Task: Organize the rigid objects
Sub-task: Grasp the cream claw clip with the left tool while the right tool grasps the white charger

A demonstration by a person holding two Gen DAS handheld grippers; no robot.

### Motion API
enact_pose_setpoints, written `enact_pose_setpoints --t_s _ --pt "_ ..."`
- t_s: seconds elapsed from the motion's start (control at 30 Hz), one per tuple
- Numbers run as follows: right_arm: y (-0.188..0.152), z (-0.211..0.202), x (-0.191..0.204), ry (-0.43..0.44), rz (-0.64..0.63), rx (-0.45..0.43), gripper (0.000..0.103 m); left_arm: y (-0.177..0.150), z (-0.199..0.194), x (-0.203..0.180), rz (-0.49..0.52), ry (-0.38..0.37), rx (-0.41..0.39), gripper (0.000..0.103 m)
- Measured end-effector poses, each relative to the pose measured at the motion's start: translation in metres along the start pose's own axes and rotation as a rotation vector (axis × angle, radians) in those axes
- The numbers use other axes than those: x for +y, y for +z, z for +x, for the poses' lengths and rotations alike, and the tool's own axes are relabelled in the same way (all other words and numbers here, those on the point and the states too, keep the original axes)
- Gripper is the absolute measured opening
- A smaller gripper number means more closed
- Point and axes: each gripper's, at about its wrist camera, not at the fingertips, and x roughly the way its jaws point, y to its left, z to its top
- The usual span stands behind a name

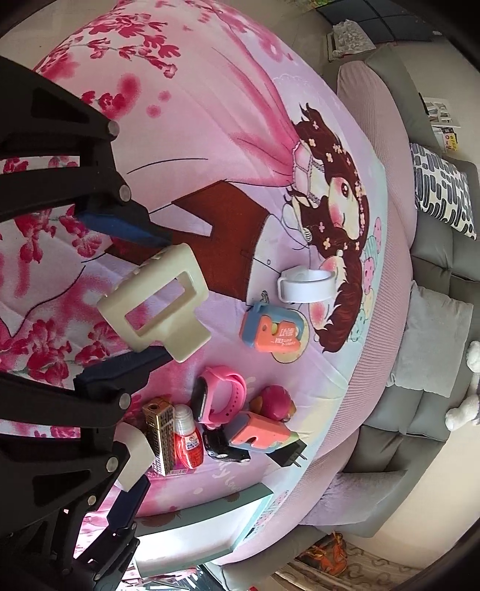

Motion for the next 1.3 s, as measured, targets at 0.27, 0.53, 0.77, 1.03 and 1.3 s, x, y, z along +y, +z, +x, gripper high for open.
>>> enact_pose_setpoints --t_s 0.27,0.53,0.77,1.03,1.3 --pt "0.008 -0.02 -0.033 0.032 0.091 -0.053 0.045 0.031 -0.017 -0.029 0.016 -0.03 -0.052 0.057" --pt "0.038 -0.059 -0.084 -0.008 0.173 -0.18 0.021 0.064 -0.018 -0.086 0.042 -0.102 -0.082 0.057" --pt "0.038 -0.06 -0.111 0.03 0.219 -0.166 0.021 0.075 -0.007 -0.107 -0.027 -0.104 -0.049 0.057" --pt "0.019 -0.045 -0.092 0.079 0.181 -0.09 0.024 0.051 -0.008 -0.082 -0.208 0.019 0.001 0.057" --pt "0.006 -0.024 -0.059 0.058 0.087 0.016 0.046 0.035 -0.009 -0.061 -0.229 0.058 -0.01 0.057"
